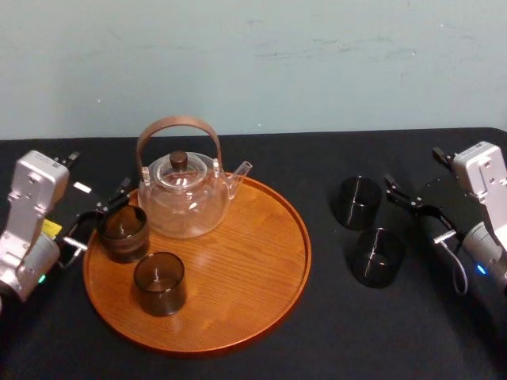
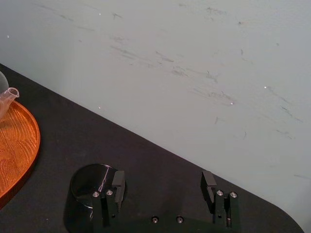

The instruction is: Pick up the glass from the table and place it on the tray.

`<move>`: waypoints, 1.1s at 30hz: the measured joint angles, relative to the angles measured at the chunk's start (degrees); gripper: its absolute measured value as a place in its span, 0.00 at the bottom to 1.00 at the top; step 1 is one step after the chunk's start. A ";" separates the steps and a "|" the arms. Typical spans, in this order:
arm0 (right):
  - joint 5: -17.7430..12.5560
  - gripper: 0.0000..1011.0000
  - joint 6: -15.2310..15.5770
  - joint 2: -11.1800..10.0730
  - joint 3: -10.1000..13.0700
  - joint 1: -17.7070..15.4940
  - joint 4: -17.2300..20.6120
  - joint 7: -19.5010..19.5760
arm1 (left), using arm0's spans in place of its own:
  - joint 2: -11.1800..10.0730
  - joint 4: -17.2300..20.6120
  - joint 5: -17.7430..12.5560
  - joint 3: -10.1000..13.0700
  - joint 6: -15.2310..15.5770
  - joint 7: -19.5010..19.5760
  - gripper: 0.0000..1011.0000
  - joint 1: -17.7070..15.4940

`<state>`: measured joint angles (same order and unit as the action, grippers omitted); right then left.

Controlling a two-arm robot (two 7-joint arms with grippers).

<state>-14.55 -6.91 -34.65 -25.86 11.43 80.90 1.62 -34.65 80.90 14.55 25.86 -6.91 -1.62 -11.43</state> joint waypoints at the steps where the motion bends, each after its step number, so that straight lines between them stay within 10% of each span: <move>1: 0.00 0.99 0.00 0.00 0.00 0.00 0.00 0.00 | 0.00 0.00 0.00 0.00 0.00 0.00 0.99 0.00; 33: 0.00 0.99 0.00 0.00 0.00 0.00 0.00 0.00 | 0.00 0.00 0.00 0.00 0.00 0.00 0.99 0.00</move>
<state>-14.55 -6.90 -34.65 -25.86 11.43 80.89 1.62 -34.65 80.90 14.55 25.86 -6.91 -1.62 -11.43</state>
